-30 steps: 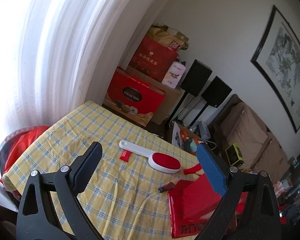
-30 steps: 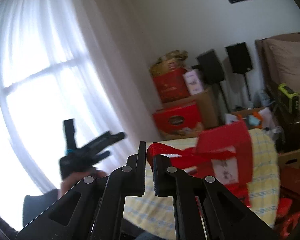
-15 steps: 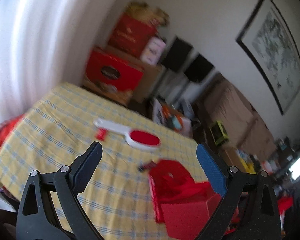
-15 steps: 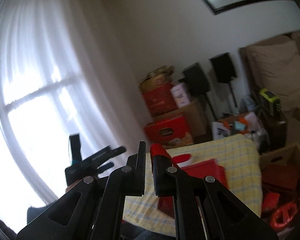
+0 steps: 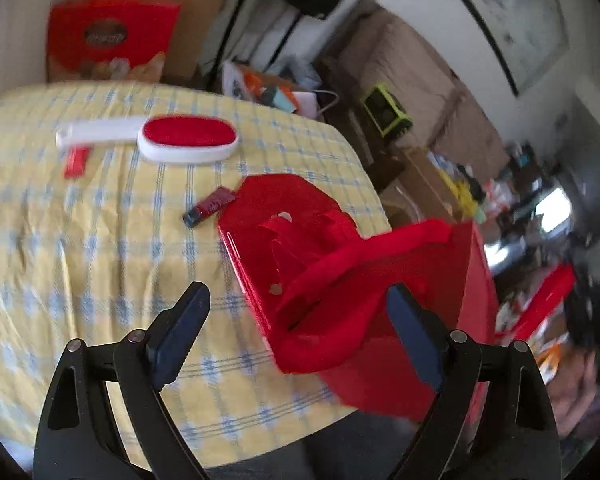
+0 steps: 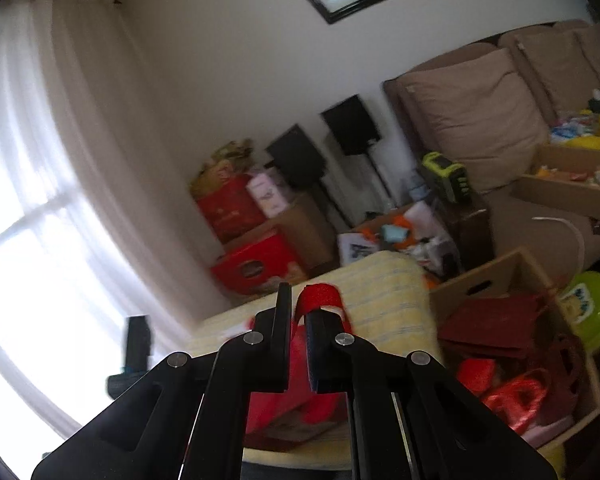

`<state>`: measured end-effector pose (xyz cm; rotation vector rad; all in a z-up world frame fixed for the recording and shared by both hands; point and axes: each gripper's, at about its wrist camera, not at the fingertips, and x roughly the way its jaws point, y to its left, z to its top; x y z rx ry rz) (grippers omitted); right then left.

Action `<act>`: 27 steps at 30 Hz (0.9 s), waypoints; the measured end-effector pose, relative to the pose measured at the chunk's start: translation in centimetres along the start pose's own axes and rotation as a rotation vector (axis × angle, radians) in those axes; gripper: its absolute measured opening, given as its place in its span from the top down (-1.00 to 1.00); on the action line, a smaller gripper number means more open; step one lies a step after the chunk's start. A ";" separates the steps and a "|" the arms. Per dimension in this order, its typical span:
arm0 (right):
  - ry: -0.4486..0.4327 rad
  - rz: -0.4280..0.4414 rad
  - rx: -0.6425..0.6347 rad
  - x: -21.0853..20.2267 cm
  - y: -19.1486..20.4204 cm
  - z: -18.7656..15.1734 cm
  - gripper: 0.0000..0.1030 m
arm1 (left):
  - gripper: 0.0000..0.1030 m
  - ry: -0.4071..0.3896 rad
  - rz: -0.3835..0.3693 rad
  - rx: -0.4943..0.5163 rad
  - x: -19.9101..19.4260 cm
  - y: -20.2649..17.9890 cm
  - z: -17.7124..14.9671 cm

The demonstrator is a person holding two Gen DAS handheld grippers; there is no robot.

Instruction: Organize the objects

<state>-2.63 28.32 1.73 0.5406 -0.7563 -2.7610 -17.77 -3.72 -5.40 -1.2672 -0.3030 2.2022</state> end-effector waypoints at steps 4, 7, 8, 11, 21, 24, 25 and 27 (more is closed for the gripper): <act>-0.002 -0.023 0.040 -0.4 -2.2 -0.1 0.87 | -0.75 0.002 -0.051 0.127 -1.5 -0.1 -1.0; 0.005 -0.027 0.040 -0.2 -2.6 -0.2 0.87 | -0.75 0.042 -0.022 0.178 -1.0 0.0 -1.8; 0.007 -0.024 0.038 -0.1 -2.5 -0.3 0.87 | -0.74 0.047 0.002 0.195 -0.7 -0.2 -2.0; 0.017 -0.013 0.025 0.6 -1.8 -0.4 0.87 | -0.74 0.020 0.013 0.209 0.4 -0.6 -1.8; 0.022 -0.024 0.018 0.6 -1.2 -0.6 0.87 | -0.24 -0.056 0.161 0.190 2.6 -0.7 -1.2; 0.027 -0.025 0.017 0.8 -1.0 -0.6 0.87 | 0.46 -0.093 0.232 0.153 2.7 -0.3 -0.7; 0.028 -0.026 0.017 0.8 -1.0 -0.6 0.87 | 0.73 -0.096 0.290 0.137 2.9 -0.1 -0.4; 0.032 -0.028 0.016 0.8 -0.9 -0.7 0.87 | 0.92 -0.138 0.392 0.087 2.5 0.4 0.0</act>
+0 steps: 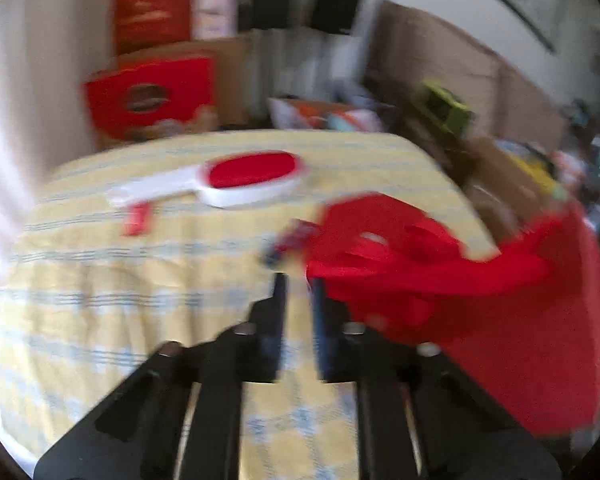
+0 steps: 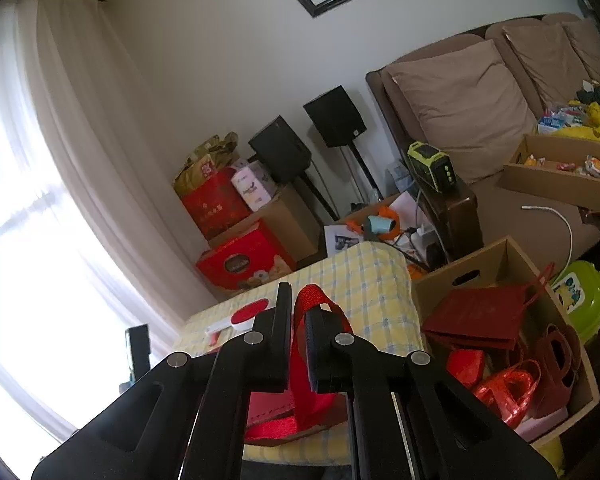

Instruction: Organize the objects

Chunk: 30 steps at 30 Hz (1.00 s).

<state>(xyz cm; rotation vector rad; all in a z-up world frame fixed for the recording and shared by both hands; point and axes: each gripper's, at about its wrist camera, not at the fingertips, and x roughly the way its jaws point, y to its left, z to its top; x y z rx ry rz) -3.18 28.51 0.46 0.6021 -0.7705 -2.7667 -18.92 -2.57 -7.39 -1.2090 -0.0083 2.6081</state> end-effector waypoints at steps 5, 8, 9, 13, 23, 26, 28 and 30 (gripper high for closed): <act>0.001 -0.013 0.006 -0.3 -0.1 0.1 0.87 | 1.00 -0.131 -0.004 -0.252 -3.1 4.4 0.8; -0.005 -0.019 0.010 -0.6 -0.3 0.3 0.87 | 0.99 -0.088 -0.104 -0.155 -3.4 4.4 1.0; -0.005 -0.020 0.012 -0.6 -0.3 0.3 0.87 | 0.99 -0.054 -0.164 -0.085 -3.2 3.8 0.9; 0.003 -0.022 0.012 -0.4 -0.2 0.2 0.87 | 0.99 -0.123 -0.217 0.021 -4.2 2.5 0.5; 0.020 -0.018 -0.005 -0.2 0.6 -0.1 0.87 | 0.01 0.067 -0.192 0.297 0.3 -3.4 -2.0; 0.029 -0.016 -0.012 0.1 0.9 -0.3 0.87 | 0.02 0.059 -0.182 0.062 2.8 -1.8 -0.9; 0.032 -0.015 -0.018 0.2 1.1 -0.4 0.87 | 0.02 0.001 -0.177 -0.032 3.0 -0.8 -0.9; 0.038 -0.014 -0.022 0.4 1.2 -0.4 0.87 | 0.05 -0.043 -0.152 -0.034 2.9 -0.5 -0.7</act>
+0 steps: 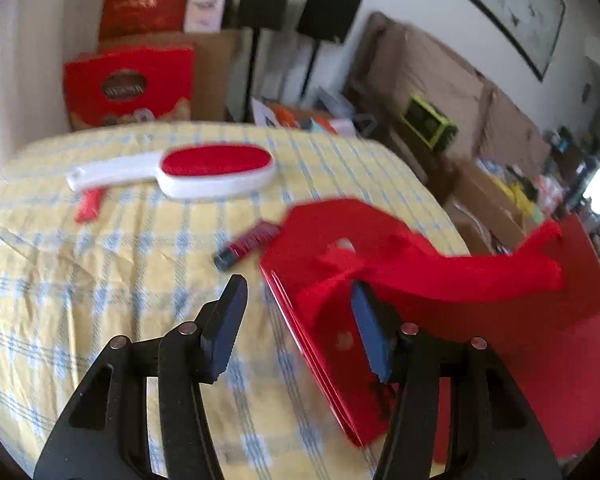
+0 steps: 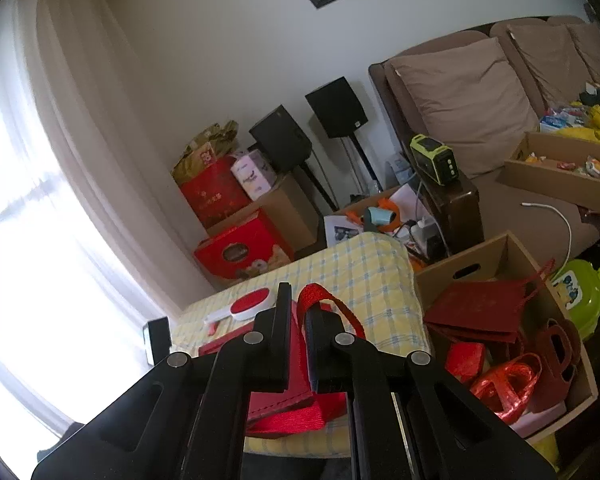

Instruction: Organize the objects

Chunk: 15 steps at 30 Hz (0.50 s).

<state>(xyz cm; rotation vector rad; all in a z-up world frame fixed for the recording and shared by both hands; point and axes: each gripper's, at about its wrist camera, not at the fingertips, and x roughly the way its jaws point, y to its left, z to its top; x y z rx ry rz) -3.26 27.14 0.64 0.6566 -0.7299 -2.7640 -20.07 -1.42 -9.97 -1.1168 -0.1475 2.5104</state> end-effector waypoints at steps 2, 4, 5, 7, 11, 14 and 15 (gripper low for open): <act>0.005 0.001 0.001 0.2 -0.1 -0.1 0.87 | 0.14 -0.036 0.020 0.027 0.1 -0.1 0.0; 0.013 0.002 0.002 0.5 -0.1 -0.3 0.87 | 0.75 -0.050 0.075 0.040 -0.3 0.0 -0.3; 0.015 0.001 0.001 0.5 -0.1 -0.3 0.87 | 0.97 -0.050 0.105 0.029 0.0 0.5 -0.3; 0.014 0.000 -0.001 0.5 0.0 -0.3 0.87 | 0.98 -0.088 0.139 -0.042 -0.7 2.2 0.0; -0.003 -0.005 0.005 0.1 -0.2 -0.1 0.87 | 0.98 -0.190 0.128 -0.193 -4.3 5.9 0.5; -0.021 -0.007 0.015 -0.5 -0.5 0.2 0.87 | 0.98 -0.263 0.126 -0.222 -7.5 7.9 1.2; -0.041 0.003 0.035 -0.9 -0.8 0.3 0.87 | 0.99 -0.287 0.136 -0.214 -8.7 8.3 1.3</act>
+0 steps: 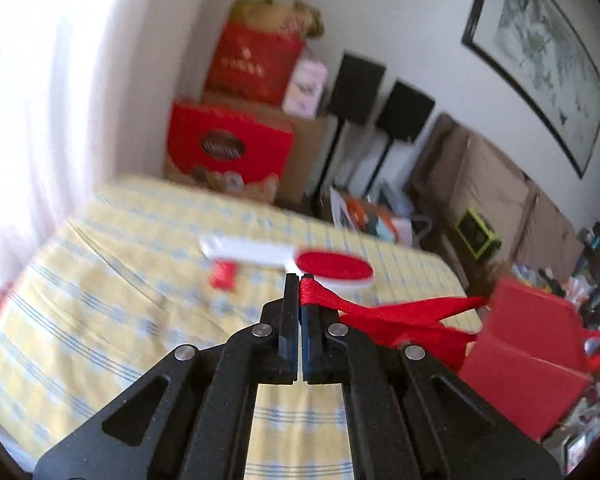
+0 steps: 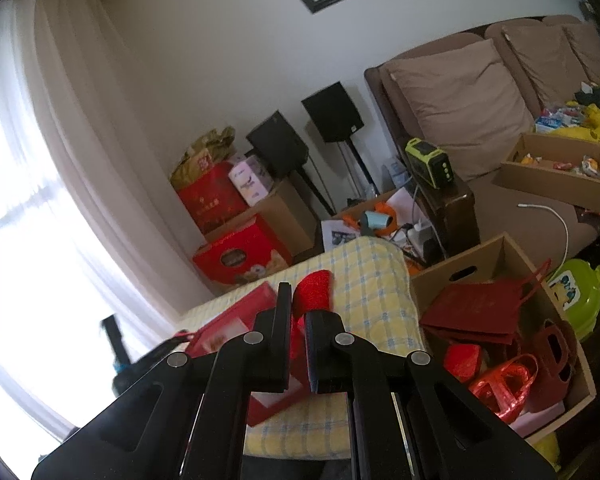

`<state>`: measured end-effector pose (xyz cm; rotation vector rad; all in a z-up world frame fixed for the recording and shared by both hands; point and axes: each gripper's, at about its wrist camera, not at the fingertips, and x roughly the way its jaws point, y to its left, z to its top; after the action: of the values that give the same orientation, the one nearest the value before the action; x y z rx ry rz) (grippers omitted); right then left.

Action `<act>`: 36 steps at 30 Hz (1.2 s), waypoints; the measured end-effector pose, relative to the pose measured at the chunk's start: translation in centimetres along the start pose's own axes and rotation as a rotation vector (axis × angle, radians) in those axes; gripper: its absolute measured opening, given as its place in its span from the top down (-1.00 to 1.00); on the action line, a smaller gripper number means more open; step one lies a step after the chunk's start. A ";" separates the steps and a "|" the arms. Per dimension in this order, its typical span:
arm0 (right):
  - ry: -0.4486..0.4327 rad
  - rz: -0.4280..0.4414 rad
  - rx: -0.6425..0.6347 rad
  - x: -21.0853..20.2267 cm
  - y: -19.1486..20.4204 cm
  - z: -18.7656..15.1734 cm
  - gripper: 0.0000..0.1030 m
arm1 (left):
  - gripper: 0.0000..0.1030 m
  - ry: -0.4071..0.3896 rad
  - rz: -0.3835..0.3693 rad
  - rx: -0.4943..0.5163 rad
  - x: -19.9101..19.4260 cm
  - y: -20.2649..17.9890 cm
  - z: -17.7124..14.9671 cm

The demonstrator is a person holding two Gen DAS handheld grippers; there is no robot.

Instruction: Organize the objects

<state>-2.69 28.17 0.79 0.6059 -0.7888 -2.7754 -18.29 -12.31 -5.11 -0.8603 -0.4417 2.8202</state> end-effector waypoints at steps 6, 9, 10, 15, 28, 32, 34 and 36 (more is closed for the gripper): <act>-0.101 0.007 0.006 -2.5 0.7 1.4 0.87 | 0.99 -0.143 0.018 -0.008 -5.4 0.8 3.0; -0.137 -0.011 -0.014 -3.9 1.1 2.1 0.87 | 0.99 -0.175 0.005 0.001 -7.1 0.5 4.2; -0.139 -0.016 -0.025 -4.2 1.3 2.3 0.87 | 0.99 -0.166 0.001 0.012 -7.1 0.4 4.4; -0.002 0.038 -0.024 -2.4 1.6 1.9 0.87 | 0.99 -0.135 0.031 0.086 -6.3 -1.0 3.9; 0.613 0.125 -0.265 10.0 8.8 -9.2 -0.31 | 0.99 -0.153 0.001 0.089 -7.4 -0.9 3.9; 0.670 0.150 -0.316 10.4 9.4 -10.6 -0.47 | 0.99 -0.157 -0.009 0.082 -7.5 -0.7 4.0; 0.681 0.120 -0.367 10.5 9.7 -11.1 -0.57 | 0.99 -0.158 -0.017 0.077 -7.5 -0.6 4.1; 0.676 0.053 -0.435 10.8 10.1 -11.8 -0.57 | 0.99 -0.160 -0.022 0.080 -7.5 -0.8 4.1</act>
<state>-6.53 11.17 -6.47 1.2814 -0.0553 -2.3176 -14.34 -14.24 2.27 -0.6130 -0.3533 2.8756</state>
